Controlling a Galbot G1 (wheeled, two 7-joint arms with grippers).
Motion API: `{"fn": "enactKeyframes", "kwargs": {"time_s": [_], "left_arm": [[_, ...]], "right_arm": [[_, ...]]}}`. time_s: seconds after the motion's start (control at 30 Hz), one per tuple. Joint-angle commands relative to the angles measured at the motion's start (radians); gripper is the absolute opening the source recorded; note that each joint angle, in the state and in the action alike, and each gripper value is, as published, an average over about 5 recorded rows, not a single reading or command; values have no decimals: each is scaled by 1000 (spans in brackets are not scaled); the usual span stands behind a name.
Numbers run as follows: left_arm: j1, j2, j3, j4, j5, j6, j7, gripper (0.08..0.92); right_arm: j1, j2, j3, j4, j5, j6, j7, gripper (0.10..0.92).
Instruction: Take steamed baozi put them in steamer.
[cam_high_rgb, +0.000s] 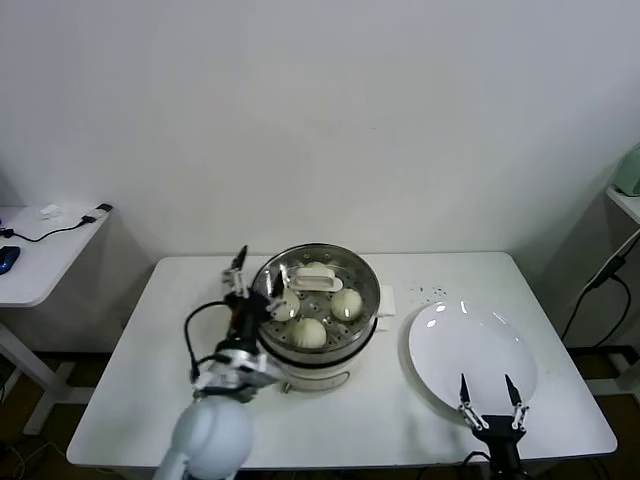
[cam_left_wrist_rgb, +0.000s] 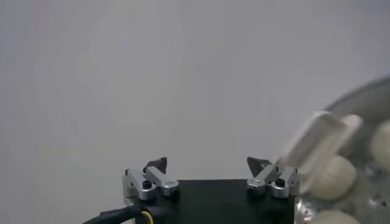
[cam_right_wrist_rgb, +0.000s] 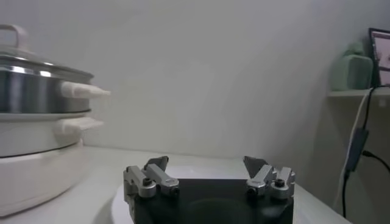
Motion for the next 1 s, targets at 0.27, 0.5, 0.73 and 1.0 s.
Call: {"fn": "enactKeyframes", "kwargs": {"time_s": [0.27, 0.5, 0.73, 1.0], "left_arm": [[284, 130, -469, 202, -1054, -476, -61, 823], [282, 104, -398, 381, -988, -586, -52, 823], [288, 97, -384, 413, -963, -621, -50, 823], [301, 88, -378, 393, -953, -627, -49, 823]], "right_arm": [[0, -4, 2, 6, 24, 27, 2, 823], [-2, -6, 19, 11, 47, -6, 3, 823], [-10, -5, 19, 9, 56, -3, -6, 823], [-12, -3, 17, 6, 56, 4, -5, 823]]}}
